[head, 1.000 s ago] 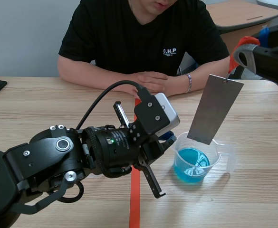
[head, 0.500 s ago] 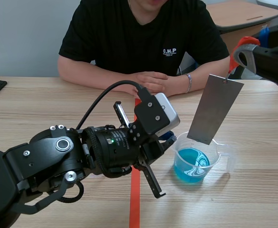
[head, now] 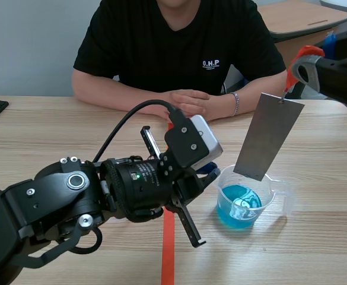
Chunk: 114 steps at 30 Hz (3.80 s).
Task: Do the redox reaction experiment.
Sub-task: 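Raise the plate and point at it, then put the plate into the left beaker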
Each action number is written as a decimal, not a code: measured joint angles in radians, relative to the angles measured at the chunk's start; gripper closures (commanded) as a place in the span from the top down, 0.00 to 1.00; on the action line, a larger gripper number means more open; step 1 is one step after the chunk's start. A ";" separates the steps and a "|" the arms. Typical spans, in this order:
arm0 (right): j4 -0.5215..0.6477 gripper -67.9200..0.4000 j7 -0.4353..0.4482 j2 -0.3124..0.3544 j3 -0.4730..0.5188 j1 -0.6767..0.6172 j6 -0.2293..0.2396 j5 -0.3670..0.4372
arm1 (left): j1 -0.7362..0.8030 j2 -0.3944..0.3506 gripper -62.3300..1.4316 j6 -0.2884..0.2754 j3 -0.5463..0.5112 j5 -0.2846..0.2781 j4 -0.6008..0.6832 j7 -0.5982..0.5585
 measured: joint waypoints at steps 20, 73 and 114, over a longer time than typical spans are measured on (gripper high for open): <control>0.000 0.03 0.000 0.000 0.000 0.000 0.000 0.000 | 0.541 -0.421 0.09 0.150 -0.372 -0.053 0.317 -0.014; -0.119 0.03 -0.250 -0.185 -0.666 0.668 -0.006 0.020 | 1.282 -0.025 0.09 0.255 -0.945 -0.090 0.316 -0.016; -0.344 0.03 -0.322 -0.441 -0.916 0.801 -0.014 -0.146 | 1.282 -0.025 0.39 0.225 -0.945 -0.090 0.316 -0.025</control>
